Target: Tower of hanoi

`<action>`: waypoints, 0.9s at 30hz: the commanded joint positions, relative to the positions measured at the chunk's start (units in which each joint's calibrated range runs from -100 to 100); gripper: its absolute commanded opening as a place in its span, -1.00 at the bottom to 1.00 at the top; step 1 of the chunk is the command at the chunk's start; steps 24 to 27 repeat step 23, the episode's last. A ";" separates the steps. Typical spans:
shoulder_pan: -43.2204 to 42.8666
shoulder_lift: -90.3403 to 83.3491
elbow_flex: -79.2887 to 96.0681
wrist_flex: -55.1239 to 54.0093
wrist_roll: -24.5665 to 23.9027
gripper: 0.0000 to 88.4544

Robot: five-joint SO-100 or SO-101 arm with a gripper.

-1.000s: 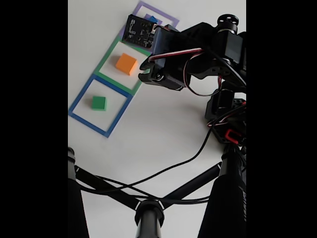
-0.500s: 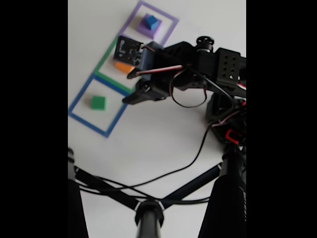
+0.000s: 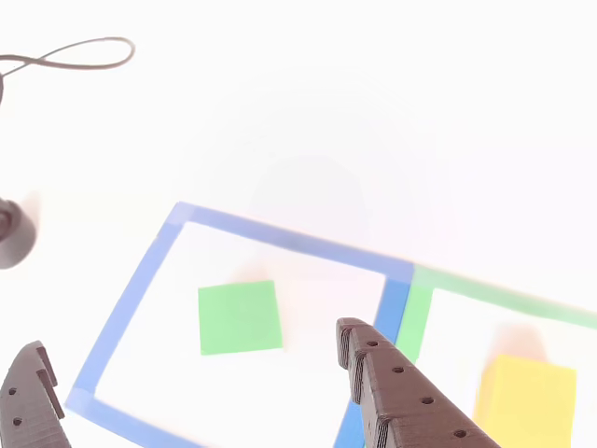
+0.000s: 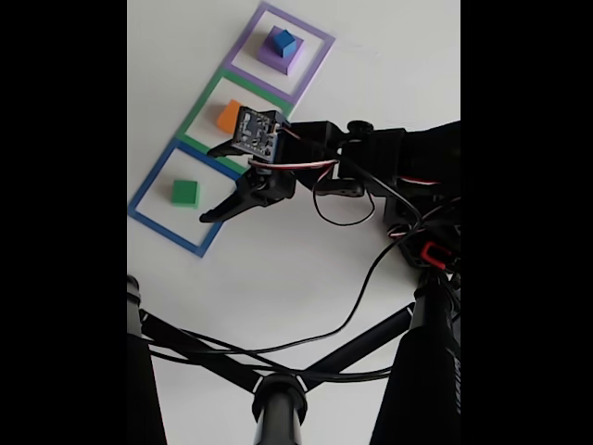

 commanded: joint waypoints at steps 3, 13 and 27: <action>-0.13 8.73 4.29 -18.67 0.00 -0.14; 1.02 30.37 1.47 -38.42 0.00 -0.15; 0.64 47.89 -5.98 -50.33 0.00 -0.15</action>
